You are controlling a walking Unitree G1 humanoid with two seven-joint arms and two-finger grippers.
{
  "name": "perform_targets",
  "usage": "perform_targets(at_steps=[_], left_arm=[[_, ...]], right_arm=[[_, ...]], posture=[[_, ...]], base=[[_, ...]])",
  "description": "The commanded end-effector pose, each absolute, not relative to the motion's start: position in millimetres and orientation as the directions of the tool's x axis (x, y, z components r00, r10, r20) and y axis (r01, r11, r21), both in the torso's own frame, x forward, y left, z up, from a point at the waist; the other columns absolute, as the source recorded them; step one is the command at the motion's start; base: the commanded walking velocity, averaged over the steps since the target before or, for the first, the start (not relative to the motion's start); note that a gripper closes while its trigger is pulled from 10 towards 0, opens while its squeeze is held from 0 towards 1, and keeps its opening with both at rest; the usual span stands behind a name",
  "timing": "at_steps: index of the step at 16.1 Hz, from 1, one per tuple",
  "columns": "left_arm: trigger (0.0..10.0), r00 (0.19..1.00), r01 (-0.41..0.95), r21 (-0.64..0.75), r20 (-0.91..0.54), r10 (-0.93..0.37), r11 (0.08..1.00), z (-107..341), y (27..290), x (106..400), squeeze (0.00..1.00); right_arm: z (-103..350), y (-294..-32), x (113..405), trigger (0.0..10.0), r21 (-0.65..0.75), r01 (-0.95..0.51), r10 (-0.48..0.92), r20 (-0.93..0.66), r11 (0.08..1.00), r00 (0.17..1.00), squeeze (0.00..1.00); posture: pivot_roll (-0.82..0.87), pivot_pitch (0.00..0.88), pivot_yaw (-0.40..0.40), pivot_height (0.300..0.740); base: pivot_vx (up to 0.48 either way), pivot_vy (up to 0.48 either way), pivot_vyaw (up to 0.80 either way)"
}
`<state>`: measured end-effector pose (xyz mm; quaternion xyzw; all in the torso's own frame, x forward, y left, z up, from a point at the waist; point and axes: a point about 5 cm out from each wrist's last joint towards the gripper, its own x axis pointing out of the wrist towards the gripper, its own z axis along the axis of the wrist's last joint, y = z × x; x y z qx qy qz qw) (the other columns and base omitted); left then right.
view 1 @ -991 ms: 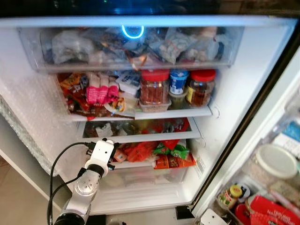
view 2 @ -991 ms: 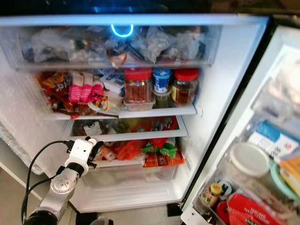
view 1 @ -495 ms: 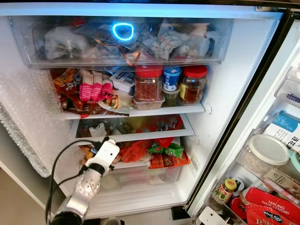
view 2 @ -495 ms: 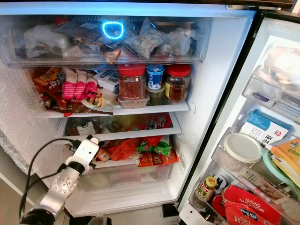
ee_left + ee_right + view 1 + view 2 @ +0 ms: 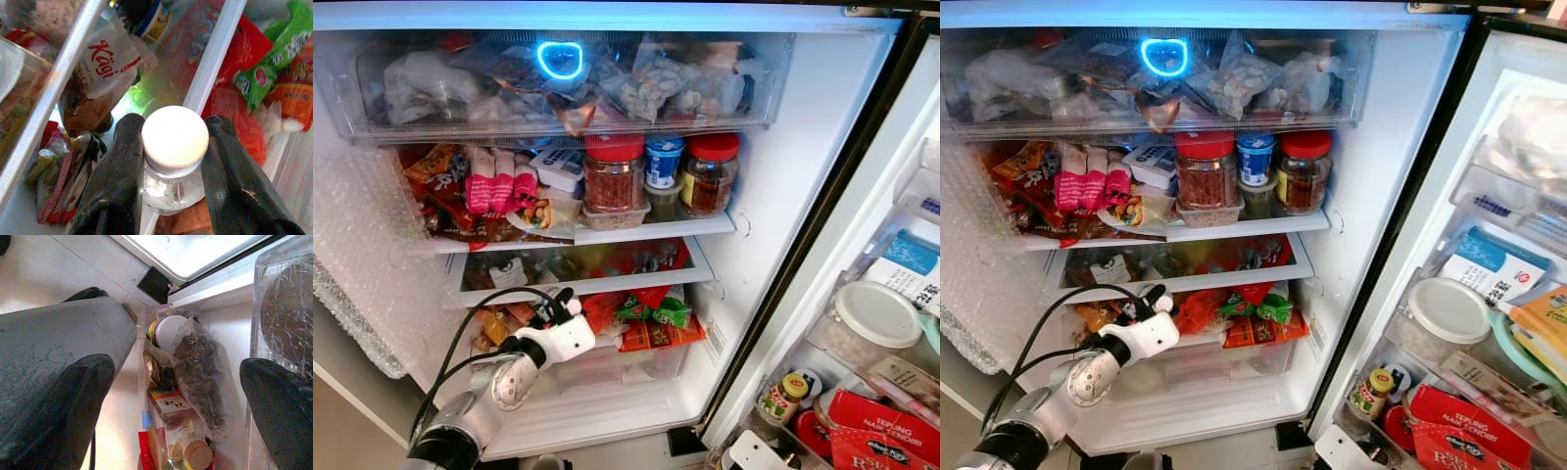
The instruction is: Restocking fridge
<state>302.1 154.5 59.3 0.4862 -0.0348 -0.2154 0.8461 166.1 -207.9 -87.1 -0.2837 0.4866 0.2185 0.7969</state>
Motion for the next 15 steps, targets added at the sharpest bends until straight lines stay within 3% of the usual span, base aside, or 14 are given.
perform_targets(at_steps=[1, 5, 15], left_arm=[[10.0, 0.909, 0.314, 0.863, -0.153, -0.388, 0.396, 62, 157, 307, 0.00], [10.0, 0.924, 0.277, 0.899, -0.153, -0.350, 0.339, 61, 164, 310, 0.00], [10.0, 0.936, 0.263, 0.913, -0.163, -0.314, 0.312, 58, 169, 314, 0.00]], right_arm=[[-99, -209, 137, 10.0, -0.171, -0.648, 0.060, -0.946, 0.742, 0.318, 0.00], [-99, -208, 137, 10.0, -0.166, -0.646, 0.065, -0.946, 0.745, 0.318, 0.00], [-100, -207, 136, 10.0, -0.155, -0.647, 0.073, -0.948, 0.746, 0.311, 0.00]], posture=[[0.02, 0.000, -0.012, 0.638], [0.02, 0.000, -0.008, 0.638], [0.02, 0.000, -0.002, 0.638]], base=[[0.000, 0.000, 0.00], [0.127, 0.000, 0.00], [0.345, 0.000, 0.00]])
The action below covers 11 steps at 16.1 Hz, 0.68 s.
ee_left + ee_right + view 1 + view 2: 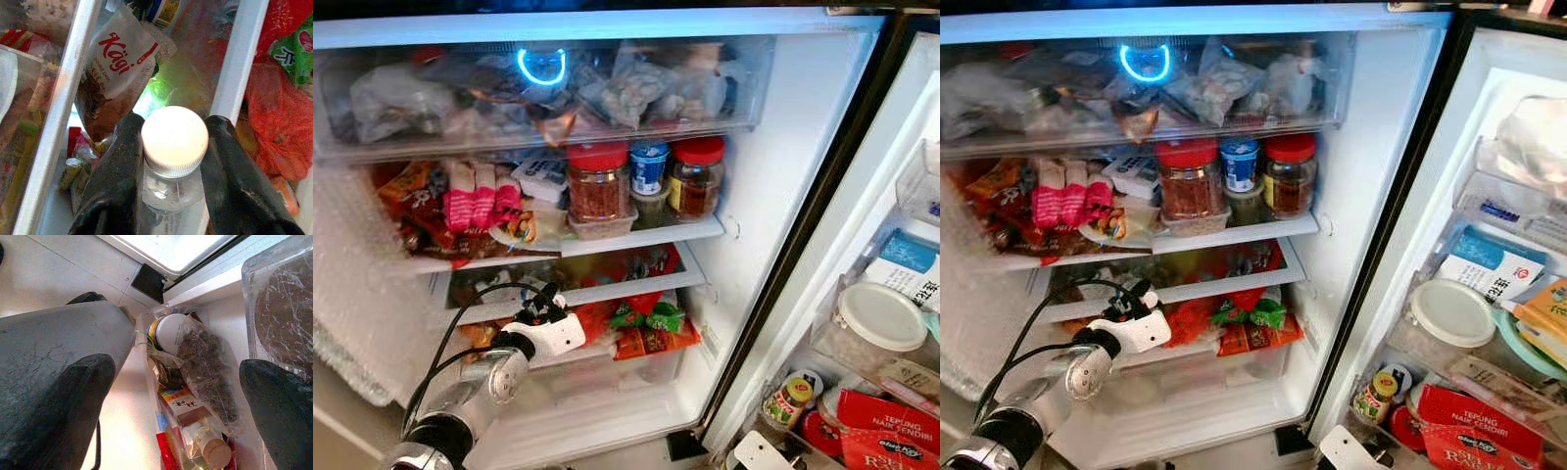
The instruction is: Restocking fridge
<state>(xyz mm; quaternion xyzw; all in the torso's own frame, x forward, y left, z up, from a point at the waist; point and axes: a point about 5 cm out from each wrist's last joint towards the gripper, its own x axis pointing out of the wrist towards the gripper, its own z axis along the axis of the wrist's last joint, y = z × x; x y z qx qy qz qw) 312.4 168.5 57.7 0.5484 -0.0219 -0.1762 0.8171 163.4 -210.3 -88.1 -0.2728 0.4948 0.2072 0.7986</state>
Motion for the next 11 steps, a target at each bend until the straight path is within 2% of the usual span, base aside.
perform_targets(at_steps=[1, 11], left_arm=[[10.0, 0.935, 0.267, 0.911, -0.166, -0.313, 0.315, 58, 169, 315, 0.00], [10.0, 0.936, 0.323, 0.887, -0.248, -0.250, 0.330, 42, 180, 311, 0.00]], right_arm=[[-100, -207, 136, 10.0, -0.153, -0.648, 0.074, -0.948, 0.746, 0.309, 0.00], [-100, -206, 136, 10.0, -0.150, -0.648, 0.070, -0.951, 0.747, 0.301, 0.00]], posture=[[0.02, 0.000, -0.003, 0.638], [0.02, 0.000, 0.000, 0.638]], base=[[0.390, 0.000, 0.00], [0.420, 0.000, 0.00]])
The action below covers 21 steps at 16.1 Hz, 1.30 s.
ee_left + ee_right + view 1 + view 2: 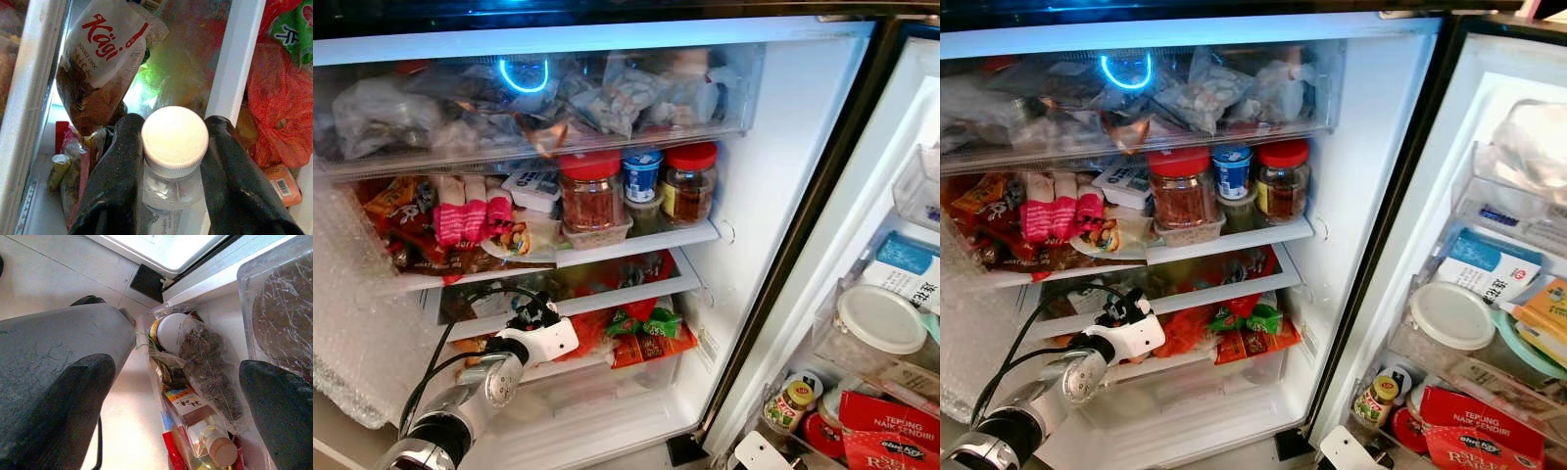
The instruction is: Restocking fridge
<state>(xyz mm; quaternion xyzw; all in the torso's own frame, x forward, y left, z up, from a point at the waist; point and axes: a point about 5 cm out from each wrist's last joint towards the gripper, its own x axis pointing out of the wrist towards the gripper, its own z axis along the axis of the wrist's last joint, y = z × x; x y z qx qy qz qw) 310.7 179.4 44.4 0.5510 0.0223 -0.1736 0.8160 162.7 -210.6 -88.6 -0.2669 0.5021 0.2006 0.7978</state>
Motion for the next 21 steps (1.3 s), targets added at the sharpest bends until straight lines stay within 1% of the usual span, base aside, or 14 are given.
perform_targets(at_steps=[1, 4, 7, 8, 12, 15, 18, 19, 21], left_arm=[[10.0, 0.936, 0.323, 0.887, -0.248, -0.250, 0.330, 42, 180, 311, 0.00], [10.0, 0.936, 0.323, 0.886, -0.247, -0.250, 0.332, 42, 180, 312, 0.00], [10.0, 0.935, 0.325, 0.885, -0.248, -0.252, 0.334, 42, 179, 313, 0.00], [10.0, 0.935, 0.326, 0.885, -0.250, -0.251, 0.333, 42, 180, 312, 0.00], [10.0, 0.933, 0.340, 0.877, -0.269, -0.238, 0.340, 41, 189, 311, 0.00], [10.0, 0.909, 0.407, 0.846, -0.337, -0.247, 0.345, 29, 191, 304, 0.00], [10.0, 0.891, 0.443, 0.849, -0.380, -0.251, 0.287, 21, 195, 299, 0.00], [10.0, 0.884, 0.451, 0.859, -0.395, -0.249, 0.242, 20, 196, 298, 0.00], [10.0, 0.878, 0.462, 0.864, -0.416, -0.236, 0.200, 18, 199, 298, 0.00]], right_arm=[[-100, -206, 136, 10.0, -0.150, -0.648, 0.070, -0.951, 0.747, 0.301, 0.00], [-100, -206, 136, 10.0, -0.149, -0.658, 0.073, -0.952, 0.738, 0.298, 0.00], [-100, -206, 136, 10.0, -0.149, -0.658, 0.074, -0.952, 0.738, 0.298, 0.00], [-100, -206, 136, 10.0, -0.149, -0.653, 0.073, -0.951, 0.742, 0.300, 0.00], [-100, -206, 136, 10.0, -0.151, -0.653, 0.071, -0.951, 0.742, 0.300, 0.00], [-100, -206, 135, 10.0, -0.151, -0.656, 0.071, -0.952, 0.740, 0.299, 0.00], [-101, -205, 134, 10.0, -0.148, -0.651, 0.074, -0.951, 0.744, 0.300, 0.00], [-101, -204, 134, 10.0, -0.146, -0.649, 0.073, -0.952, 0.746, 0.298, 0.00], [-101, -203, 134, 10.0, -0.141, -0.647, 0.075, -0.953, 0.750, 0.295, 0.00]], posture=[[0.02, 0.000, 0.000, 0.638], [0.02, 0.000, 0.001, 0.638], [0.02, 0.000, 0.000, 0.638], [0.02, 0.000, 0.000, 0.638], [0.02, 0.000, 0.003, 0.638], [0.01, 0.000, 0.004, 0.638], [0.00, 0.000, 0.007, 0.638], [0.00, 0.013, 0.007, 0.638], [0.00, 0.027, 0.009, 0.638]], base=[[0.450, 0.000, 0.00], [0.454, 0.000, 0.00], [0.454, 0.000, 0.48], [0.458, 0.000, 0.00], [0.454, 0.000, 0.00], [0.000, 0.000, 0.00], [0.000, 0.000, 0.00], [0.000, 0.000, 0.00], [0.000, 0.000, 0.00]])
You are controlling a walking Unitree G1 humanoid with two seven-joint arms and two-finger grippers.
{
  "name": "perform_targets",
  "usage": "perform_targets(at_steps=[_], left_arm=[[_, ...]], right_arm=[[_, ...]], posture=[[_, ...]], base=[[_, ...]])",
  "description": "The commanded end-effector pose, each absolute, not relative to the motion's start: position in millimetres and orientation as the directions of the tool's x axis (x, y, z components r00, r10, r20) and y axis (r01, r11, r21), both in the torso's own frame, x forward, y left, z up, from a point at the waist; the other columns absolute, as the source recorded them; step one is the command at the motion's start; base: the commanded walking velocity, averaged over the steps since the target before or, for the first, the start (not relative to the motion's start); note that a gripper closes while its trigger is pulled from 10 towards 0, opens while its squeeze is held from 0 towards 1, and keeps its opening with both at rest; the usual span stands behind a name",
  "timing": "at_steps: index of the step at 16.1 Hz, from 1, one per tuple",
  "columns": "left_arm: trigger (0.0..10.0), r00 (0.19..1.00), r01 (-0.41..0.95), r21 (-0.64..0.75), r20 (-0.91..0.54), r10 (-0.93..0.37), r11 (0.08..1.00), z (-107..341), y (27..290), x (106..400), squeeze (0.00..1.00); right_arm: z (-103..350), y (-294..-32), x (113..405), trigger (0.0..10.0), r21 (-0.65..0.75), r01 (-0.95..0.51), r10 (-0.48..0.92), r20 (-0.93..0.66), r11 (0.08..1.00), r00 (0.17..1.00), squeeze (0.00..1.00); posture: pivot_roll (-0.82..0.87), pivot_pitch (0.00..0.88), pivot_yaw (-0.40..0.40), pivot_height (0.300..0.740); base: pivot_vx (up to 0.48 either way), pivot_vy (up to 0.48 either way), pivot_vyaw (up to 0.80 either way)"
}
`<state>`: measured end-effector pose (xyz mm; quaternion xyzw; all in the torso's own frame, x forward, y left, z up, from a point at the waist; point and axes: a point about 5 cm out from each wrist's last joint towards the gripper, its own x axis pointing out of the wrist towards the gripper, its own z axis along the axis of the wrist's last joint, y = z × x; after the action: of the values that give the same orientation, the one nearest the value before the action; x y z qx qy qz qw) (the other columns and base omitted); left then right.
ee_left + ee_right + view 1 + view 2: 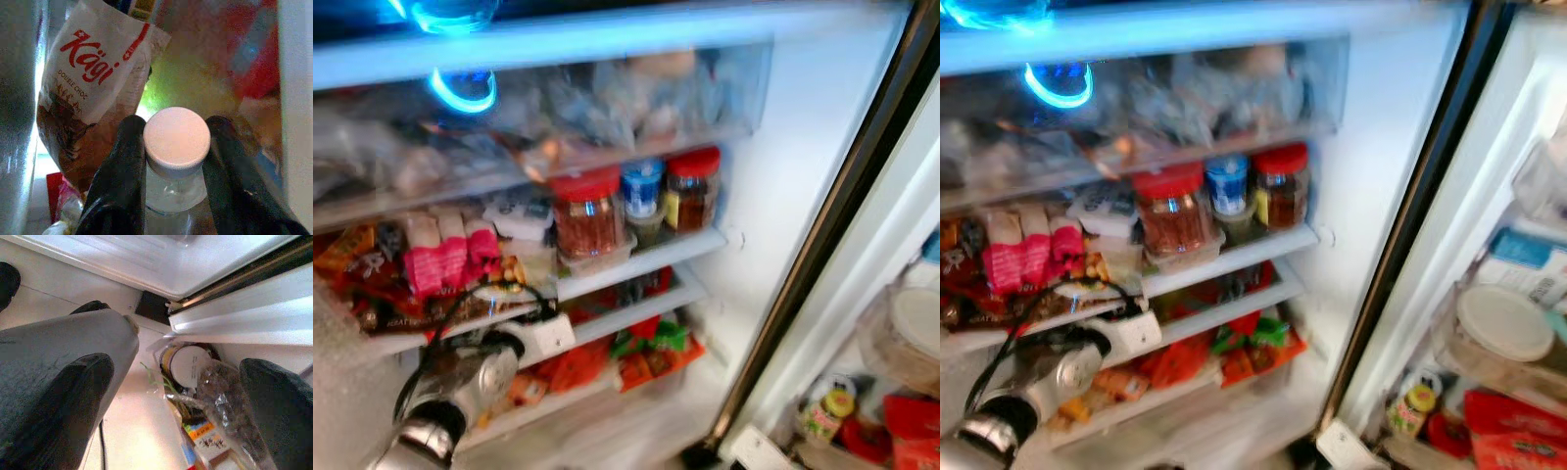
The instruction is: Restocking fridge
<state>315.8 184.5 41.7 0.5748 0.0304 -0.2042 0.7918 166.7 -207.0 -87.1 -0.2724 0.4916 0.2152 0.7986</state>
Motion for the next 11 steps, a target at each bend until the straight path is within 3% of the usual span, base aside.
perform_targets(at_steps=[1, 4, 5, 6, 10, 11], left_arm=[[10.0, 0.876, 0.469, 0.862, -0.428, -0.223, 0.191, 15.8, 201.4, 296.9, 0.00], [10.0, 0.864, 0.497, 0.847, -0.463, -0.197, 0.190, 11.7, 204.8, 295.1, 0.00], [10.0, 0.856, 0.512, 0.836, -0.477, -0.201, 0.197, 9.7, 203.4, 294.0, 0.62], [10.0, 0.857, 0.510, 0.836, -0.475, -0.198, 0.204, 9.8, 203.5, 294.3, 0.99], [10.0, 0.869, 0.492, 0.837, -0.457, -0.189, 0.240, 13.6, 204.0, 298.0, 1.00], [10.0, 0.884, 0.467, 0.834, -0.432, -0.180, 0.292, 18.5, 205.5, 301.9, 1.00]], right_arm=[[-101.2, -202.3, 134.5, 10.0, -0.138, -0.645, 0.076, -0.953, 0.752, 0.293, 0.00], [-101.3, -200.2, 135.4, 10.0, -0.134, -0.641, 0.080, -0.953, 0.756, 0.293, 0.00], [-101.2, -199.1, 136.2, 10.0, -0.135, -0.635, 0.081, -0.951, 0.761, 0.299, 0.00], [-101.1, -198.6, 136.7, 10.0, -0.136, -0.634, 0.081, -0.950, 0.762, 0.302, 0.00], [-100.8, -197.8, 138.0, 10.0, -0.137, -0.632, 0.082, -0.949, 0.762, 0.305, 0.00], [-100.5, -197.5, 139.0, 10.0, -0.139, -0.631, 0.082, -0.948, 0.764, 0.309, 0.00]], posture=[[0.00, 0.031, 0.011, 0.638], [0.00, 0.031, 0.021, 0.638], [0.00, 0.029, 0.026, 0.638], [0.00, 0.030, 0.026, 0.638], [0.01, 0.024, 0.028, 0.638], [0.01, 0.018, 0.031, 0.638]], base=[[0.000, 0.000, 0.00], [0.000, 0.000, 0.00], [0.000, 0.000, 0.00], [0.000, 0.000, 0.00], [0.000, 0.000, 0.00], [0.000, 0.000, 0.00]])
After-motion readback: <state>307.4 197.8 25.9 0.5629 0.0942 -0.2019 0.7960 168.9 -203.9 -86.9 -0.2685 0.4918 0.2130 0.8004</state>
